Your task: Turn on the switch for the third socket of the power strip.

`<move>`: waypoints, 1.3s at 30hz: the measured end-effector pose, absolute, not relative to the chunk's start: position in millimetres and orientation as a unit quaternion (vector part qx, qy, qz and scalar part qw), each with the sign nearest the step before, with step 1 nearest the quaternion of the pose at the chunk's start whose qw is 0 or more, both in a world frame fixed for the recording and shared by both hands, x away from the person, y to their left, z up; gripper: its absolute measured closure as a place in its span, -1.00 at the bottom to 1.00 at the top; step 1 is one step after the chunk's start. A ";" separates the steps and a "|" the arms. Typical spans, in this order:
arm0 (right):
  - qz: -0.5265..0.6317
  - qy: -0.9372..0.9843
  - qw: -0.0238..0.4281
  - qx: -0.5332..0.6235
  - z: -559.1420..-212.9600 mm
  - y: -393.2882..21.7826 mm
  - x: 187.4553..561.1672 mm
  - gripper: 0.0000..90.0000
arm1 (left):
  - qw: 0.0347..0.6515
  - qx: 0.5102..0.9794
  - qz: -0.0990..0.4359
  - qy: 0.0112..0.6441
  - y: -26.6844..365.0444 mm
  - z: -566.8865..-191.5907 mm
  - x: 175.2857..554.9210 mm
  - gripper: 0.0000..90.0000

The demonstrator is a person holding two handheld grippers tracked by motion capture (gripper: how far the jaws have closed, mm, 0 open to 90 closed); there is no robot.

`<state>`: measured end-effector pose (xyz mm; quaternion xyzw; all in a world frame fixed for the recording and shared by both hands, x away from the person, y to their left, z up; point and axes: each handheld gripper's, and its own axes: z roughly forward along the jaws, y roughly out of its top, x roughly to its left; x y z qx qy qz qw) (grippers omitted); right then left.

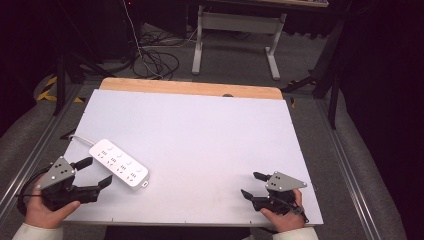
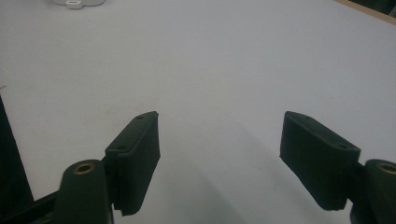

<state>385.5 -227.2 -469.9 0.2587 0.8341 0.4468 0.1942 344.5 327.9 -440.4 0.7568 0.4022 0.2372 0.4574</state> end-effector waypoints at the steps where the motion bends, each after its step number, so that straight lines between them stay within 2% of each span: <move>1: 0.449 0.833 0.195 0.258 -469.8 -227.4 385.5 -0.36 | 0.458 0.756 0.232 0.406 329.0 -442.3 344.3 -0.66; 18: 0.448 0.833 0.194 0.260 -469.7 -228.2 385.0 -0.36 | 0.441 0.760 0.208 0.429 341.5 -479.3 337.7 -0.66; 28: 0.448 0.833 0.196 0.258 -469.5 -227.2 385.4 -0.36 | 0.459 0.738 0.243 0.430 340.9 -470.0 333.9 -0.69; 36: 0.448 0.833 0.195 0.260 -469.6 -227.7 385.8 -0.36 | 0.470 0.739 0.219 0.429 340.8 -468.9 334.2 -0.69; 39: 0.448 0.833 0.195 0.260 -469.6 -227.6 385.6 -0.36 | 0.474 0.743 0.186 0.435 342.4 -468.2 335.5 -0.66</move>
